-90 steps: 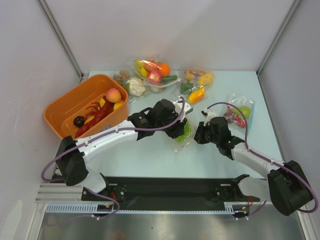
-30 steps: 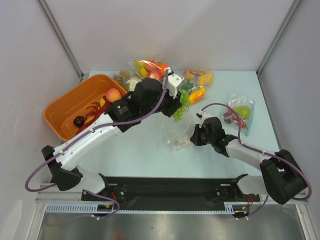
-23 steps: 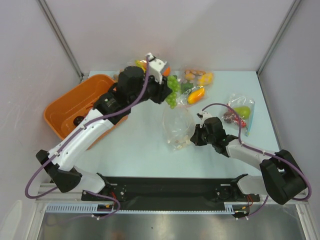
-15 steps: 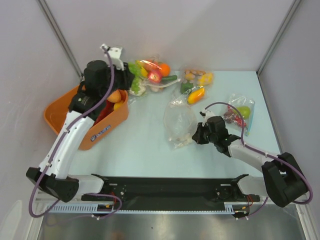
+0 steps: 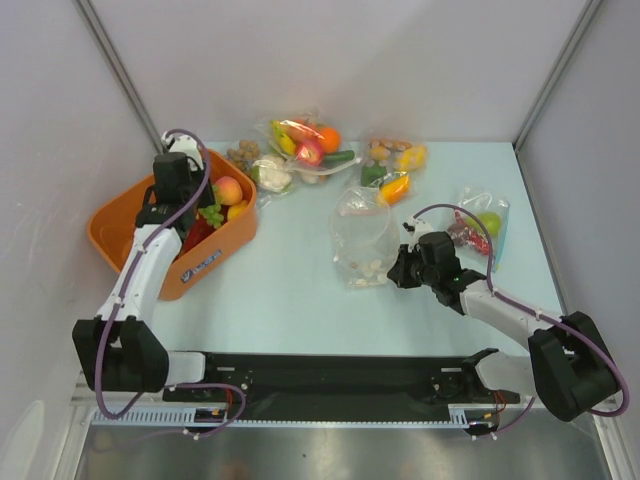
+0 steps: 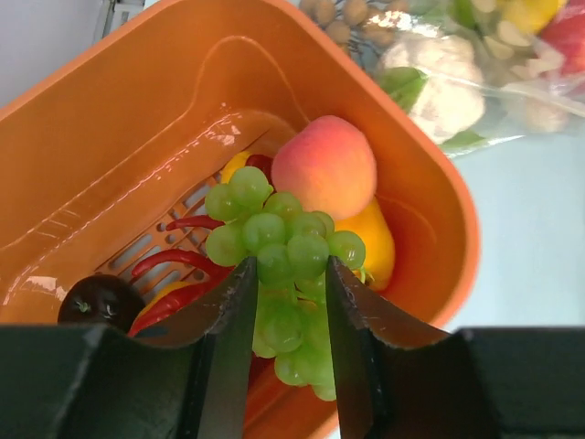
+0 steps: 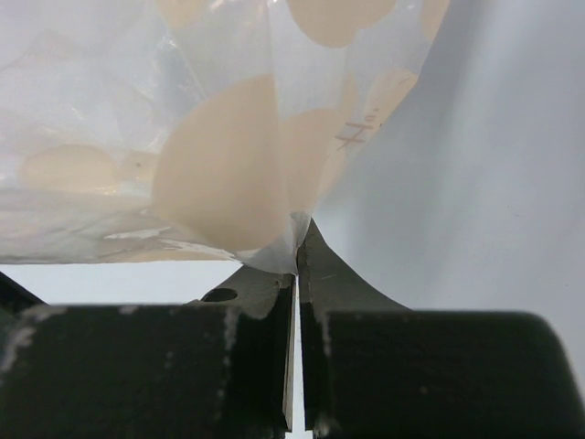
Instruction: Open the zip-top bag and remove the fake food
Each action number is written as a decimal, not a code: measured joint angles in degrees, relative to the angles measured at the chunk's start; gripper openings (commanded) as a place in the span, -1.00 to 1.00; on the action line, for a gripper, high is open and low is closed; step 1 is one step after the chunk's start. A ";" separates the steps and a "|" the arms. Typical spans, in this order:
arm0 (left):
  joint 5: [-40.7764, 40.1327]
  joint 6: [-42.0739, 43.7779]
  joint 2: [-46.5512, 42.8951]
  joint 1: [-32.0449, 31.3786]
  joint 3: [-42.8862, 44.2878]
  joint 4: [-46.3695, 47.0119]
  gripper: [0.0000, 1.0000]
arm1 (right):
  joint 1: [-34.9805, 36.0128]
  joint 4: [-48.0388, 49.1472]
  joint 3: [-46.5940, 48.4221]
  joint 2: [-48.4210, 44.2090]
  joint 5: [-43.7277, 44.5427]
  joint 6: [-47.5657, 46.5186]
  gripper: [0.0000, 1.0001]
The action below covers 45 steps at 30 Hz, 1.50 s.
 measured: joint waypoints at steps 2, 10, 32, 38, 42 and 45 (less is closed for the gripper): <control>0.76 -0.02 1.70 1.77 0.02 0.59 -0.14 | 0.00 0.02 0.00 0.00 -0.04 0.02 -1.00; 2.45 -0.04 5.14 4.39 0.24 -0.15 0.73 | -0.07 -0.17 0.02 0.00 -0.28 0.02 -1.00; 8.90 1.11 -1.44 -1.40 1.79 -2.01 0.99 | -0.11 -16.79 6.75 -13.55 5.07 -3.45 0.14; 12.22 1.01 -4.11 -2.84 1.79 -2.27 0.99 | -0.42 -23.91 12.48 -21.11 9.75 -5.22 0.31; 14.82 0.66 -6.49 -3.82 1.75 -1.29 0.99 | -1.81 -26.60 17.20 -24.68 12.41 -6.64 0.37; 15.98 0.57 -8.13 -4.96 1.70 -0.61 1.00 | -3.76 -27.17 20.70 -25.33 13.79 -7.96 0.41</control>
